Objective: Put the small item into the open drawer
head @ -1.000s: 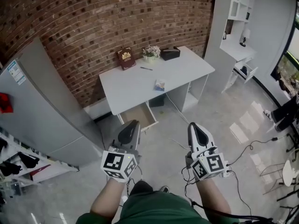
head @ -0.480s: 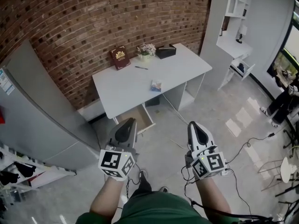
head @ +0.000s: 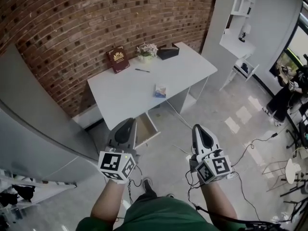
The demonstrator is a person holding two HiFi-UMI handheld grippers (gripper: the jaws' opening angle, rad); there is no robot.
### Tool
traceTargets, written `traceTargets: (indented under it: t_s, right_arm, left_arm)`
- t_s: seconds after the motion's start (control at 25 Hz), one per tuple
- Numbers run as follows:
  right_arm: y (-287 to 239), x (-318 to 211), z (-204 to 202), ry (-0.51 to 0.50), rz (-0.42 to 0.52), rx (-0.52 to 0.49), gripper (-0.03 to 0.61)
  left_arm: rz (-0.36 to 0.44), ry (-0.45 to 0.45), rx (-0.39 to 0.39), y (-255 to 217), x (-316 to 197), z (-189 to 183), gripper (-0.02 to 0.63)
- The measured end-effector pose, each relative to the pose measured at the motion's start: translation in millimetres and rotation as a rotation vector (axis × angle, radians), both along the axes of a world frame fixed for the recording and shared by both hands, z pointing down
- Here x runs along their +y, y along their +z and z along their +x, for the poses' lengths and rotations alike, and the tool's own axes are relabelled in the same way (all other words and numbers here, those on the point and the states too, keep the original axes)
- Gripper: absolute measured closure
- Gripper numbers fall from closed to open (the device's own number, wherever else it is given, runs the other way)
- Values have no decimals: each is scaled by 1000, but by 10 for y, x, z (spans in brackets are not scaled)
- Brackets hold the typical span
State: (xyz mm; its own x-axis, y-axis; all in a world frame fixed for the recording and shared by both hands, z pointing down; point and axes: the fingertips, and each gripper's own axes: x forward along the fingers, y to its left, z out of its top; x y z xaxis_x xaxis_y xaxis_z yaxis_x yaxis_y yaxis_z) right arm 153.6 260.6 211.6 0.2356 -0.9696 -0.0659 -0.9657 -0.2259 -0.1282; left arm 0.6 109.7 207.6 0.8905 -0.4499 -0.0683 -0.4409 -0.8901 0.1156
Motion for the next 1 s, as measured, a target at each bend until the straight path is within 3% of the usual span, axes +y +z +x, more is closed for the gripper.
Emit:
traceTargets:
  t_s: [0.52, 1.0]
  right_arm:
    - [3, -593, 0, 56, -42, 39, 575]
    - [233, -1013, 337, 54, -22, -40, 575]
  left_arm:
    - [-30, 45, 22, 118, -747, 29, 583]
    - [-16, 48, -12, 245, -1070, 346, 583]
